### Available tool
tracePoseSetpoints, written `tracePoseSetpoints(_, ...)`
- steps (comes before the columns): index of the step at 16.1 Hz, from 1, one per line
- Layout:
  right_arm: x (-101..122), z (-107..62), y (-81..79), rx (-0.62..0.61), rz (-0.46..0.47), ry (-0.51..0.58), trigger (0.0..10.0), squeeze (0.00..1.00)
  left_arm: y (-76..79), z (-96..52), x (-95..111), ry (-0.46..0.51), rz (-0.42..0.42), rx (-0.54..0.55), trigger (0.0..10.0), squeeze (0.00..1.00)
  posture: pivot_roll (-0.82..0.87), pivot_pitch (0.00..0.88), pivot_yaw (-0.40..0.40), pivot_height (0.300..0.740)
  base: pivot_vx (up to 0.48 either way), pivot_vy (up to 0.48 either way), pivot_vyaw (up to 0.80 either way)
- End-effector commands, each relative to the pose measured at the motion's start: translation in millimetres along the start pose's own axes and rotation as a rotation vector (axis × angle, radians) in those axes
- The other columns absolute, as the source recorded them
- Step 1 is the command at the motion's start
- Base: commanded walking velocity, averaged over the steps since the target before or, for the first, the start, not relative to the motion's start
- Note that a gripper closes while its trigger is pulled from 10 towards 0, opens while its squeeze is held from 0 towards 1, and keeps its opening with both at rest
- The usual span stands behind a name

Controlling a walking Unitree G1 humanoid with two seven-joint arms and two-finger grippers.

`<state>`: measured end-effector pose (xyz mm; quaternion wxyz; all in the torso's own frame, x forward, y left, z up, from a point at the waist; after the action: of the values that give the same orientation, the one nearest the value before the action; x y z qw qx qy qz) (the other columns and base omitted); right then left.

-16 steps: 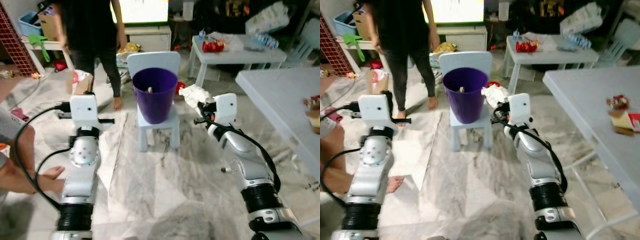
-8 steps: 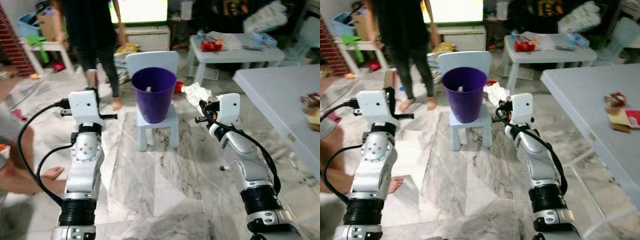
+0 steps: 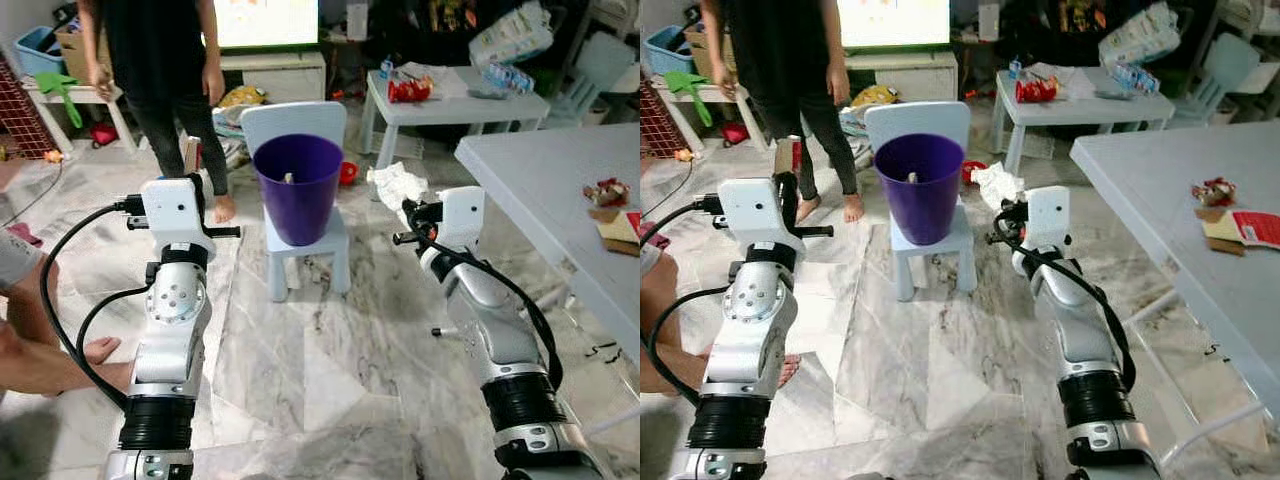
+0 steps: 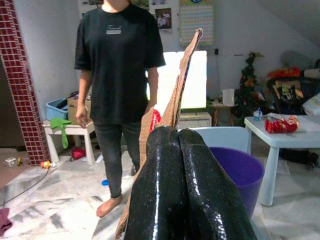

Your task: Picking trash to rubbish bin

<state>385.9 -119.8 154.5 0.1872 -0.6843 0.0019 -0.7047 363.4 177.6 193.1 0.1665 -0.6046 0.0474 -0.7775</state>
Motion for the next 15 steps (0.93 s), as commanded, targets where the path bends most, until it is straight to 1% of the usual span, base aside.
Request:
tracePoseSetpoints(1, 5, 0.2, -4.9, 0.016, -0.017, 0.024, 0.0, 0.0, -0.8, 1.2, 3, 0.008, -0.006, -0.003, 0.0, 0.0, 0.05, 0.0, -0.022, 0.74, 0.48, 0.0, 0.0)
tracePoseSetpoints(5, 6, 1.0, -12.1, 0.033, -0.027, 0.032, 0.0, 0.0, -0.8, 1.9, 4, 0.012, -0.016, -0.008, 0.0, 0.0, 0.05, 0.0, -0.025, 0.74, 0.48, 0.0, 0.0)
tracePoseSetpoints(8, 5, 0.5, -13.5, 0.038, -0.028, 0.033, 0.0, 0.0, -0.1, 1.1, 4, 0.011, -0.018, -0.009, 0.0, 0.0, 0.05, 0.0, -0.027, 0.74, 0.48, 0.0, 0.0)
tracePoseSetpoints(10, 4, 0.0, -17.4, 0.057, -0.045, 0.034, 0.0, 0.0, 0.9, 0.9, 4, 0.011, -0.018, -0.013, 0.0, 0.0, 0.05, 0.0, -0.029, 0.74, 0.48, 0.0, 0.0)
tracePoseSetpoints(11, 4, -0.1, -18.1, 0.06, -0.046, 0.033, 0.0, 0.0, 1.6, 1.2, 4, 0.012, -0.019, -0.015, 0.0, 0.0, 0.05, 0.0, -0.028, 0.74, 0.48, 0.0, 0.0)
tracePoseSetpoints(12, 4, -0.1, -18.2, 0.062, -0.05, 0.032, 0.0, 0.0, 2.0, 1.3, 4, 0.013, -0.019, -0.015, 0.0, 0.0, 0.05, 0.0, -0.028, 0.74, 0.48, 0.0, 0.75)
tracePoseSetpoints(15, 3, 0.0, -18.2, 0.065, -0.048, 0.031, 0.0, 0.0, 2.9, 0.5, 4, 0.013, -0.016, -0.018, 0.0, 0.0, 0.05, 0.0, -0.032, 0.74, 0.48, 0.0, 0.0)
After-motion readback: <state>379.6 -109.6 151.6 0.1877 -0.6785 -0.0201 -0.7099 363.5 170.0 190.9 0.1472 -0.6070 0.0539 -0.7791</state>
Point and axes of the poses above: a point about 5 cm out from each wrist's last joint towards the gripper, its own z axis pointing out of the wrist towards the gripper, its own x axis along the axis of the wrist's last joint, y = z × x, the point moved 4 cm from there along z, pointing out of the wrist towards the gripper, and after that the axes turned 13 degrees about z, right-handed, at the moved point
